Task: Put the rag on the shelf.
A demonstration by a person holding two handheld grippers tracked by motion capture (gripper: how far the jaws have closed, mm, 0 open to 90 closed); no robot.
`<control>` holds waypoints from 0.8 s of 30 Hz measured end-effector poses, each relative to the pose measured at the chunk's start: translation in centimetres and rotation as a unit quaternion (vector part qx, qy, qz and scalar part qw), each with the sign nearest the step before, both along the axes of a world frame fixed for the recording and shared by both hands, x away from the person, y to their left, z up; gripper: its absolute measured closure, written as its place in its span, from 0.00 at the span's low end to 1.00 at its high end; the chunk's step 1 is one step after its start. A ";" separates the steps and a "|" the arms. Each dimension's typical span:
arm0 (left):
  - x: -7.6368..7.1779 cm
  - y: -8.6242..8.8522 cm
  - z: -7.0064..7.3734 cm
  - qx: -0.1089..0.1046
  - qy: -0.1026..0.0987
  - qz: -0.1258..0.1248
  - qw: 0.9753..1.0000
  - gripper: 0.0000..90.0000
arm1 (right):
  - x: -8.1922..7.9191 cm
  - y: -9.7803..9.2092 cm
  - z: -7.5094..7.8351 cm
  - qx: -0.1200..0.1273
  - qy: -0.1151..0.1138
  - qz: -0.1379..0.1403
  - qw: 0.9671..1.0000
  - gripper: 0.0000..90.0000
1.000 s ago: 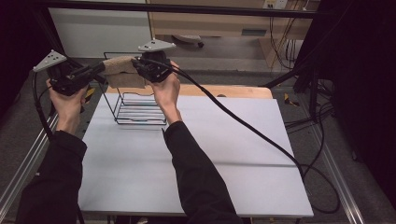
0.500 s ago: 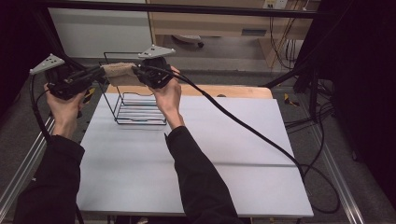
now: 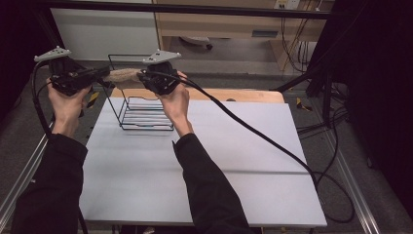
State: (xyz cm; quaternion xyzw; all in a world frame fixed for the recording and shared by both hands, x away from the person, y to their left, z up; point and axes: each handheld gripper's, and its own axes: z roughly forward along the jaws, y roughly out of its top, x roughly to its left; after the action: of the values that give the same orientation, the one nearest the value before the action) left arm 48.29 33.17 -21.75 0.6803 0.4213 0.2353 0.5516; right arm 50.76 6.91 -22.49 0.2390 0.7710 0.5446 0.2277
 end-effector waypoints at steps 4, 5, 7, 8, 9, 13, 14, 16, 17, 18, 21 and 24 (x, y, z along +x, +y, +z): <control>-0.2 0.0 -0.6 0.008 0.004 -0.007 1.000 0.99 | 0.0 -0.2 -0.3 0.004 0.007 0.005 1.000 0.87; -0.2 0.0 -0.7 0.010 0.005 -0.007 1.000 0.99 | 0.0 -0.2 -0.4 0.006 0.010 0.006 1.000 0.87; -0.2 0.0 -0.9 0.012 0.005 -0.007 1.000 0.99 | 0.0 -0.3 -0.6 0.007 0.012 0.008 1.000 0.86; -0.2 -0.1 -0.9 0.015 0.005 -0.006 1.000 0.99 | 0.0 -0.2 -0.6 0.007 0.011 0.009 1.000 0.86; -0.2 -0.1 -1.0 0.017 0.006 -0.006 1.000 0.99 | -0.1 -0.2 -0.6 0.007 0.011 0.009 1.000 0.84; -0.2 -0.2 -1.2 0.024 0.007 -0.005 1.000 0.99 | -0.3 -0.4 -0.3 0.008 0.013 0.017 1.000 0.76; -0.2 -0.2 -1.3 0.026 0.006 -0.005 1.000 0.99 | -0.4 -0.5 -0.2 0.010 0.013 0.020 1.000 0.74; -0.2 -0.3 -1.4 0.030 0.007 -0.006 1.000 0.99 | -0.6 -0.6 0.2 0.019 0.011 0.027 0.999 0.63; -0.2 -0.4 -1.5 0.034 0.006 -0.006 0.999 0.99 | -0.6 -0.7 0.4 0.026 0.013 0.028 0.999 0.63; -0.1 -0.4 -1.6 0.039 0.006 -0.006 0.999 0.99 | -0.7 -0.8 0.6 0.031 0.012 0.028 0.999 0.63; -0.1 -0.6 -1.9 0.045 0.007 -0.008 0.999 0.99 | -0.5 -0.9 1.0 0.038 0.021 0.027 0.999 0.70; -0.2 -0.6 -2.2 0.049 0.007 -0.010 0.999 0.99 | -0.3 -0.7 0.6 0.031 0.033 0.029 0.999 0.81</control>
State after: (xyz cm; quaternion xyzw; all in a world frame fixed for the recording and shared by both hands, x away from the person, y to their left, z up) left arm 48.08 32.58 -23.98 0.7120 0.4062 0.2456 0.5174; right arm 50.49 6.26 -21.86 0.2413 0.7674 0.5663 0.1793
